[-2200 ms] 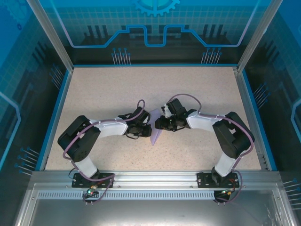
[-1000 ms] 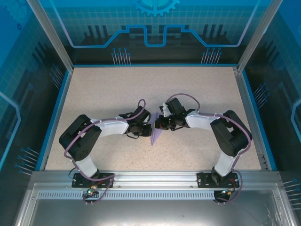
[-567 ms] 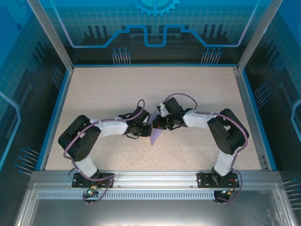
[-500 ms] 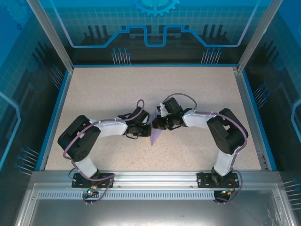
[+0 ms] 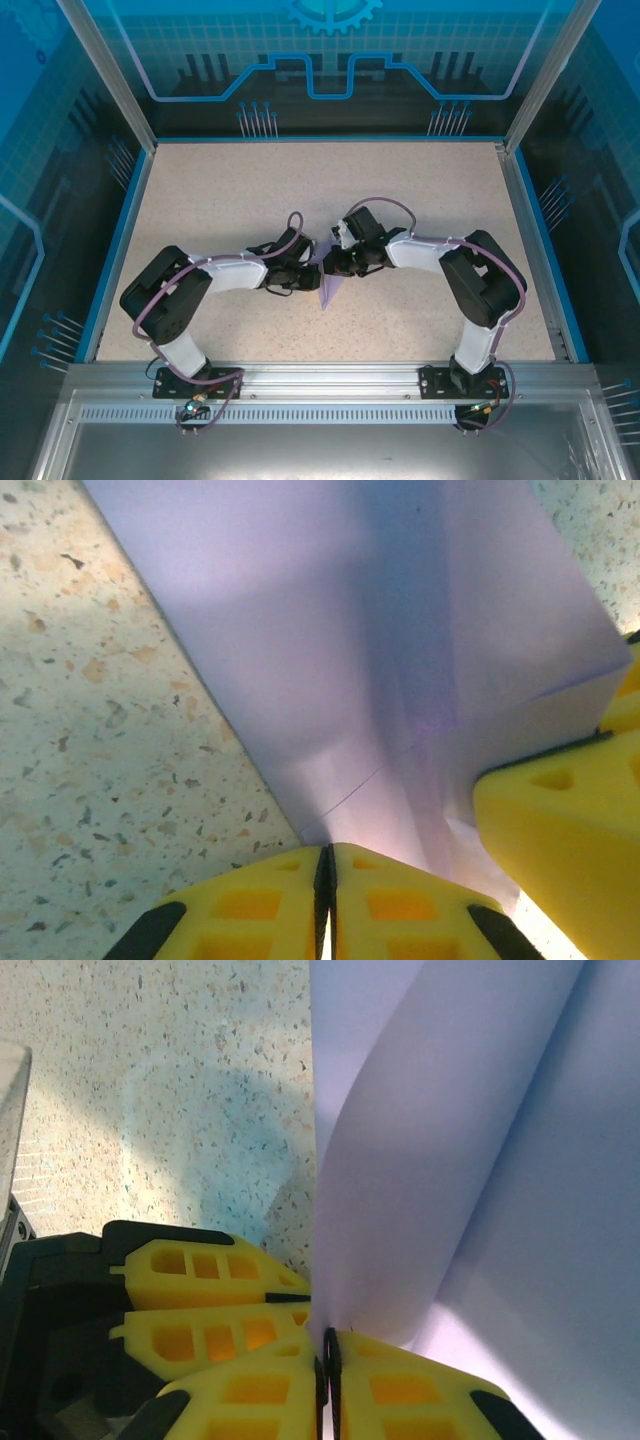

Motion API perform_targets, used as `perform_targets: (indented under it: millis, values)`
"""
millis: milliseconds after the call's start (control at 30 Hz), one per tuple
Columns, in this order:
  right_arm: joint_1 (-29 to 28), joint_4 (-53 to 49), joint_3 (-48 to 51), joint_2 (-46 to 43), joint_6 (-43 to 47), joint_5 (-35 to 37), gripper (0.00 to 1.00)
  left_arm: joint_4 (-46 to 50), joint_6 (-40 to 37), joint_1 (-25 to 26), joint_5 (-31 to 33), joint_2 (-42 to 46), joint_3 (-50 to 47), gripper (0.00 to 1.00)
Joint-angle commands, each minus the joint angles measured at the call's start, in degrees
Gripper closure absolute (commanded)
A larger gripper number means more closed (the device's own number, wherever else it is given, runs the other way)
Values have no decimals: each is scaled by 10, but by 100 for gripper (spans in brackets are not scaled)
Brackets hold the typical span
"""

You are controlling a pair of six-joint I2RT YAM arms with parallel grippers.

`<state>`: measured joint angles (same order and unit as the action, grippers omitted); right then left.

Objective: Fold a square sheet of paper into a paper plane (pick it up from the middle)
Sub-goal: Fourth fold the wing at the center of the table.

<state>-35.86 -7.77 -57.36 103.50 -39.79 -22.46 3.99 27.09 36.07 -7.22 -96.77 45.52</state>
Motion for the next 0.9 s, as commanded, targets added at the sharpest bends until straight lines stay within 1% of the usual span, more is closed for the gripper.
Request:
perform_targets:
  millis: [0, 100, 200, 333, 433, 600, 867]
  values:
    - [-12, -24, -17, 12, 8, 4, 87, -17, 8, -8, 1, -11, -22, 88]
    - [-13, -21, -24, 20, 4, 2, 87, -26, 12, -11, -4, -8, -30, 90]
    - [-14, -18, -29, 26, 1, 0, 87, -34, 13, -13, -8, -4, -38, 93]
    - [-15, -15, -34, 36, -4, -2, 87, -40, 13, -15, -14, -2, -42, 93]
    - [-15, -11, -36, 41, -6, -5, 87, -44, 15, -17, -17, 0, -46, 98]
    - [-16, -6, -38, 49, -11, -7, 87, -49, 16, -20, -21, 4, -52, 100]
    - [-18, 0, -47, 64, -15, -13, 87, -57, 21, -24, -29, 17, -63, 100]
